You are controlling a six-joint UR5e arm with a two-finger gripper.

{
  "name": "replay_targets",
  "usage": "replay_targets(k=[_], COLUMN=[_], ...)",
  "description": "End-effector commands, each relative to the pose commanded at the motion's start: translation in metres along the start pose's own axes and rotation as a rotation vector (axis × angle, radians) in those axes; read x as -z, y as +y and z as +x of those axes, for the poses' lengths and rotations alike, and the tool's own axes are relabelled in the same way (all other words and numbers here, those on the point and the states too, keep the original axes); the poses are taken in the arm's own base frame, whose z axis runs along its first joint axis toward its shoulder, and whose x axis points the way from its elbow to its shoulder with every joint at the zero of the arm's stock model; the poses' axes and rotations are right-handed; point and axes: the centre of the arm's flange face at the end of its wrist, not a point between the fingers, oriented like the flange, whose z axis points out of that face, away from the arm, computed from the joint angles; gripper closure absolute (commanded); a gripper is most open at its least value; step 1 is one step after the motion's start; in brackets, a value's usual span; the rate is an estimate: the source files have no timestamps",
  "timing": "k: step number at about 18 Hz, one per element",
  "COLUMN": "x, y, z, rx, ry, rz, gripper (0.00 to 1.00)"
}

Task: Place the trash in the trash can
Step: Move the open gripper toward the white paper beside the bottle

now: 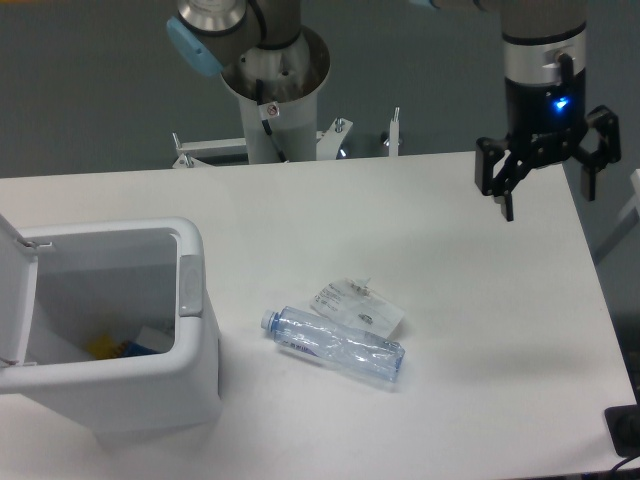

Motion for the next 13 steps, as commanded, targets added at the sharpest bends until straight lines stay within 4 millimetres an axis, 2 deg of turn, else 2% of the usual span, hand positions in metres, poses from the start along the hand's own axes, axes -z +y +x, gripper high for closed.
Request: replay_targets(k=[4, 6, 9, 13], x=[-0.007, -0.017, -0.033, -0.069], y=[0.003, 0.009, 0.019, 0.047], z=[0.004, 0.008, 0.017, 0.038], rx=[-0.004, -0.001, -0.004, -0.011], ry=[-0.006, 0.006, 0.029, 0.067], rz=[-0.018, -0.037, -0.067, -0.117], gripper=[0.00, 0.00, 0.00, 0.00])
